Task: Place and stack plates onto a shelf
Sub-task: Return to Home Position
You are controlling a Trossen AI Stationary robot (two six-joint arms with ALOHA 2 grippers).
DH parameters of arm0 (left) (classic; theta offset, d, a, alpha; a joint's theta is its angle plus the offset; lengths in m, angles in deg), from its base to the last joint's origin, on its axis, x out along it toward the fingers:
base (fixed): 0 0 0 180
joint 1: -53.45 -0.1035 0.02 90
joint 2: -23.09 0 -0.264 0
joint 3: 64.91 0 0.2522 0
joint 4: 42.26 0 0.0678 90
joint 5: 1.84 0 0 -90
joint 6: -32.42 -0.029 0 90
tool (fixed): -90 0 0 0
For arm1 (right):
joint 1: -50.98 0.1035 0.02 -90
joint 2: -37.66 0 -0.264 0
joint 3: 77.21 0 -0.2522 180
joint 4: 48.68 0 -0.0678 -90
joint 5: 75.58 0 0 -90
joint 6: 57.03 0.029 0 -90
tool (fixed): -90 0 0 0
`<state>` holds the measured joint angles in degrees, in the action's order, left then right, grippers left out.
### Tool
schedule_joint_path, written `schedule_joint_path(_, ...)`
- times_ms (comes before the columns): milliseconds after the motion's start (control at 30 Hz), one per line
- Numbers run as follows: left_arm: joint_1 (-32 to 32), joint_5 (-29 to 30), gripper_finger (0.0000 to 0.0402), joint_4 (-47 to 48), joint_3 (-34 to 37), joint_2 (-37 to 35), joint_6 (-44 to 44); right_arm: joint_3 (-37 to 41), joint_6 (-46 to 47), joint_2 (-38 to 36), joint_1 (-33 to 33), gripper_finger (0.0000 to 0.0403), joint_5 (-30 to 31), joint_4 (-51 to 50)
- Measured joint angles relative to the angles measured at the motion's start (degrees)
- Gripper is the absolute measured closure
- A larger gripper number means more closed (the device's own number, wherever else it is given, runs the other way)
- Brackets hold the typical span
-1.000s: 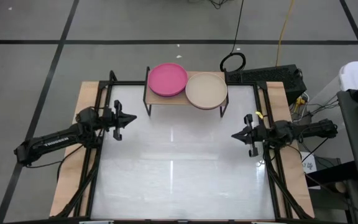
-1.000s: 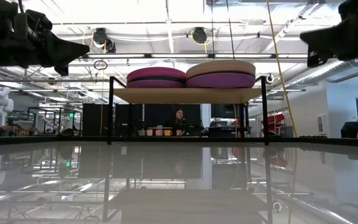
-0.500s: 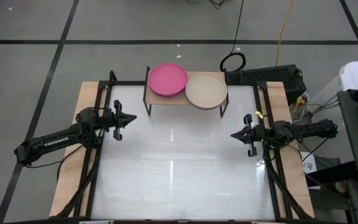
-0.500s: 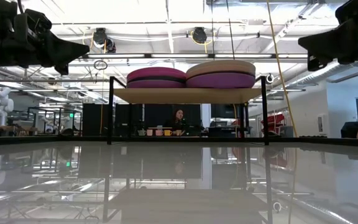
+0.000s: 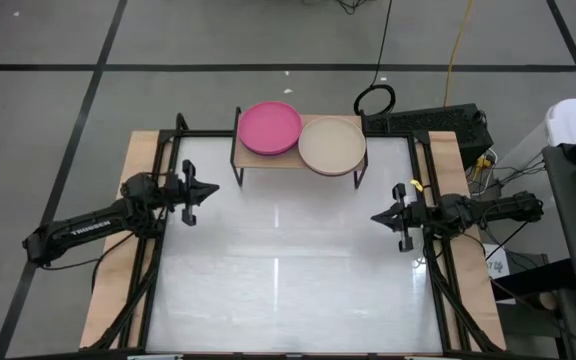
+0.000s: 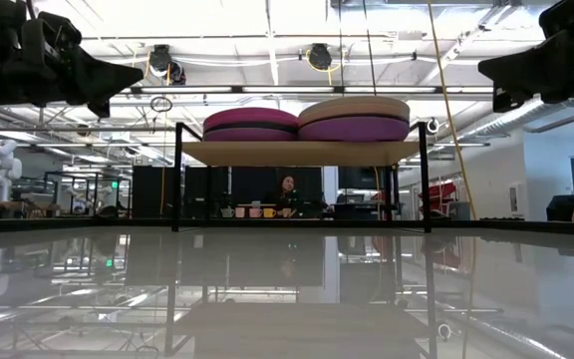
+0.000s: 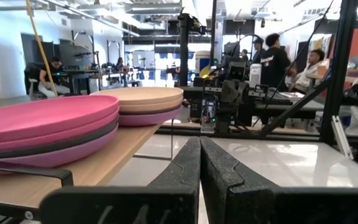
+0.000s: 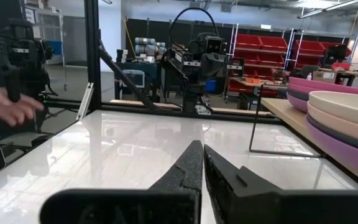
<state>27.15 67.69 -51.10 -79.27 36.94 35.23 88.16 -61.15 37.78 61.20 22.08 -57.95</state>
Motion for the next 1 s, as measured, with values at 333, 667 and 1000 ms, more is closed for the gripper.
schedule_joint_path(333,0.0,0.0,0.0398,0.03,0.0,0.0,-4.18,0.0,0.0,0.0,0.0,0.0403,-0.15,0.0)
schedule_joint_path(667,-0.02,0.0,0.0398,0.04,0.0,0.0,-4.11,0.02,0.0,0.01,0.0,0.0403,-0.17,0.0)
schedule_joint_path(1000,0.0,0.0,0.0398,0.06,0.0,0.0,-4.05,0.02,0.0,0.0,0.0,0.0403,-0.19,0.0)
